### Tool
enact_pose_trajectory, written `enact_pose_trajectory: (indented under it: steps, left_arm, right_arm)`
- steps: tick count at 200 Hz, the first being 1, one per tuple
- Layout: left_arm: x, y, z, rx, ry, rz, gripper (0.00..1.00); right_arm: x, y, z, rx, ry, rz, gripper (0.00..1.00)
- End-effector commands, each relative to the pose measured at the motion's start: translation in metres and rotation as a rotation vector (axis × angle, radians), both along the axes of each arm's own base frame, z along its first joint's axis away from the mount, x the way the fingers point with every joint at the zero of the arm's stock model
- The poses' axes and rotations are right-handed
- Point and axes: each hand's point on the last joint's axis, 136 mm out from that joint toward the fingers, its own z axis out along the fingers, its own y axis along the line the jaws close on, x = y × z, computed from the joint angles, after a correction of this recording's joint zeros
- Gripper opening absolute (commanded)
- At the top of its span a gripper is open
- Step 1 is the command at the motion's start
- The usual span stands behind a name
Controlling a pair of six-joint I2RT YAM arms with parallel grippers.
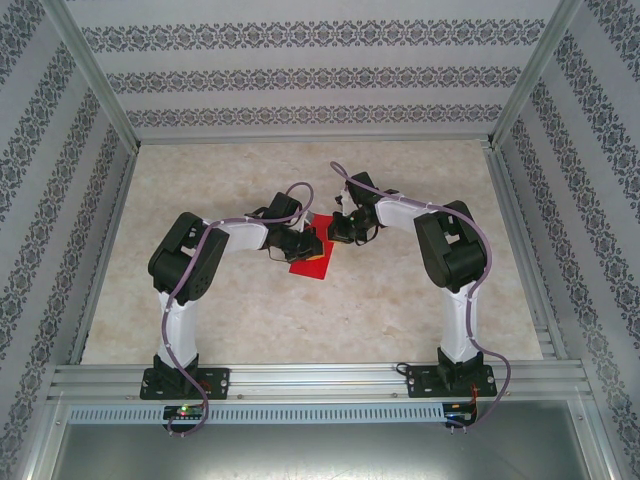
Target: Fold a paper plane with a square sheet of paper (pick it up from the middle)
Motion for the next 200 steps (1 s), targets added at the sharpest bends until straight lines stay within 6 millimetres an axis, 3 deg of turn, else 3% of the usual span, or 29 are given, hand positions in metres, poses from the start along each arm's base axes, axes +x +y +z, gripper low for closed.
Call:
enact_pose_trajectory:
  steps: [1, 73, 118, 200]
  left_arm:
    - [0.006, -0.002, -0.012, 0.012, -0.020, 0.005, 0.08]
    - [-0.001, 0.004, -0.026, 0.051, 0.001, -0.001, 0.12]
    - [-0.001, 0.007, -0.027, 0.060, -0.004, 0.004, 0.12]
    - [-0.002, 0.006, -0.026, 0.039, -0.014, 0.001, 0.31]
  right_arm:
    - [-0.010, -0.003, -0.013, -0.037, 0.040, 0.015, 0.02]
    - [-0.006, 0.000, 0.008, -0.016, -0.001, 0.013, 0.03]
    - [-0.006, 0.000, 0.012, -0.015, -0.005, 0.013, 0.03]
    - [-0.005, -0.009, 0.047, 0.062, -0.058, -0.024, 0.06]
